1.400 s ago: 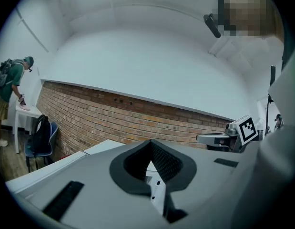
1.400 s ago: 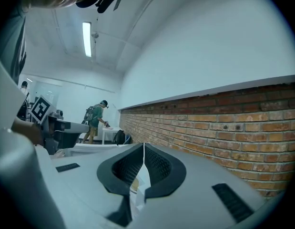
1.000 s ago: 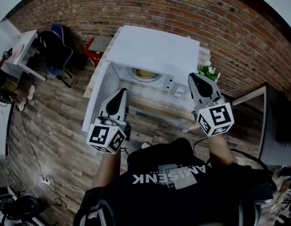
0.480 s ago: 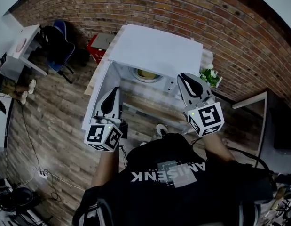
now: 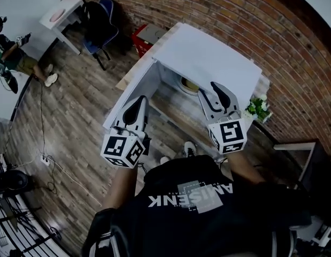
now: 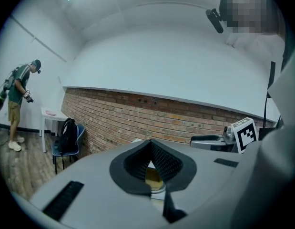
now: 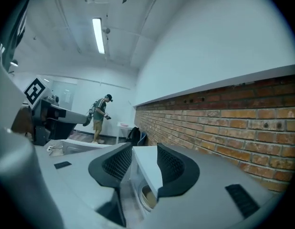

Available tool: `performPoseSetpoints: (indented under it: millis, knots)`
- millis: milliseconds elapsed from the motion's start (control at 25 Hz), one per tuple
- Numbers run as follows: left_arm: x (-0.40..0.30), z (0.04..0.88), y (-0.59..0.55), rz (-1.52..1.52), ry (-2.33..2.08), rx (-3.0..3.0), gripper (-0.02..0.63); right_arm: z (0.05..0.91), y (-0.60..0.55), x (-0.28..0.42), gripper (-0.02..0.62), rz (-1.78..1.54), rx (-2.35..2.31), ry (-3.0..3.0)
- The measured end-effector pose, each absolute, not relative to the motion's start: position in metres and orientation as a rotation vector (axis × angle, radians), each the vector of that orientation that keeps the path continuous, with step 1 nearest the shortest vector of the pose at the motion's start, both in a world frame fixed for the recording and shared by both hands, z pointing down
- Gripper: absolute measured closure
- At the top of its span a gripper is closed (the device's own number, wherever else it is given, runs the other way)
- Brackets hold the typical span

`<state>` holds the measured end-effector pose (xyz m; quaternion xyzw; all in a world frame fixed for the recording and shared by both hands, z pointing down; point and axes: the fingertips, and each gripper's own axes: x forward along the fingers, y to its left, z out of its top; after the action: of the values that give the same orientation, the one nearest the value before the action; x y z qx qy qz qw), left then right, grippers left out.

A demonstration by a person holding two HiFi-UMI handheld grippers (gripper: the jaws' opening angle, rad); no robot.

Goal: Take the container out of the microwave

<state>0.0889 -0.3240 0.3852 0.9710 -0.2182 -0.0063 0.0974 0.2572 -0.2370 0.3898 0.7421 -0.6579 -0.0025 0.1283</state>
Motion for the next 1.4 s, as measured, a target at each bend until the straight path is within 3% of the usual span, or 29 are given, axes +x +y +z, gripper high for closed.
performPoseSetpoints:
  millis: [560, 1400]
  knots:
    - [0.034, 0.395, -0.337, -0.007, -0.817, 2.801, 0.594, 0.467, -0.294, 0.198, 0.382, -0.005, 1.910, -1.924]
    - [0.023, 0.406, -0.325, 0.074, -0.935, 2.821, 0.594, 0.579, -0.325, 0.221, 0.379, 0.109, 1.740, -1.773]
